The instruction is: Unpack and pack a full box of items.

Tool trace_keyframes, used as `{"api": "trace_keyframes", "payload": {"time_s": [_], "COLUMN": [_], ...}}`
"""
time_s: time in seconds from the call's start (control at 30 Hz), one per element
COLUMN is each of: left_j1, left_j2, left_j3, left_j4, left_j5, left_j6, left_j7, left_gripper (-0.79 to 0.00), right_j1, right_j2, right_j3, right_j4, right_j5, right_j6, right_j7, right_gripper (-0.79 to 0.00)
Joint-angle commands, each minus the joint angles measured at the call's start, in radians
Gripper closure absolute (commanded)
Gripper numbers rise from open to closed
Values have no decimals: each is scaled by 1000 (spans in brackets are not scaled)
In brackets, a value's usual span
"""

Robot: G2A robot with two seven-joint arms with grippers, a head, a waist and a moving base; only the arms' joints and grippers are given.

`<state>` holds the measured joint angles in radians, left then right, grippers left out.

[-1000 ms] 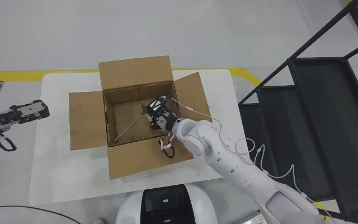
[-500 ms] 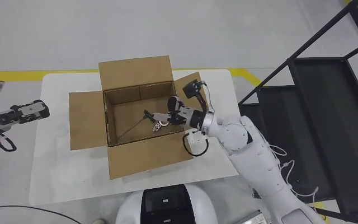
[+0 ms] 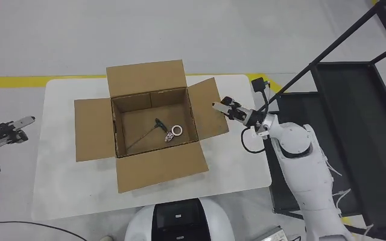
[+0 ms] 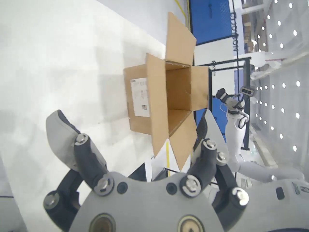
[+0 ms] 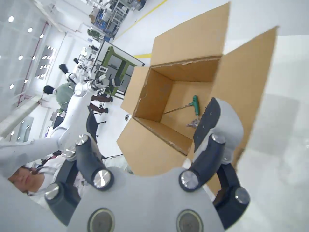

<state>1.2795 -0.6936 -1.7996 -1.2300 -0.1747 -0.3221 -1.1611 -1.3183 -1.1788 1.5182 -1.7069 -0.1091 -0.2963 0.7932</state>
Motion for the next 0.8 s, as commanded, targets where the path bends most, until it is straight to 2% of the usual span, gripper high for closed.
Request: {"api": "trace_keyframes", "payload": {"time_s": [0.0, 0.2, 0.4, 0.6, 0.7, 0.77], "left_j1": [-3, -8, -39, -99, -114, -116], "left_j2": [-6, -27, -49, -69, -71, -71], "left_j3": [26, 83, 165, 245, 253, 249], "left_j4": [22, 93, 125, 133, 101, 66], "left_j5": [-9, -60, -103, -160, -172, -189], "left_j6": [-2, 45, 116, 124, 105, 96], "left_j7": [49, 187, 232, 155, 120, 96], "left_gripper": [-785, -785, -785, -785, -785, -785], "right_j1": [-2, -24, -17, -10, -17, -23], "right_j2": [0, 4, 2, -2, -2, 0], "right_j3": [-3, 16, -11, -69, -89, -99], "right_j4": [26, 72, 135, 143, 124, 104], "right_j5": [-18, -121, -150, -13, 73, 67], "right_j6": [-3, 6, 19, -37, -70, -84], "right_j7": [-40, -159, -207, -110, -54, -26], "right_gripper": [-785, -785, -785, -785, -785, -785]}}
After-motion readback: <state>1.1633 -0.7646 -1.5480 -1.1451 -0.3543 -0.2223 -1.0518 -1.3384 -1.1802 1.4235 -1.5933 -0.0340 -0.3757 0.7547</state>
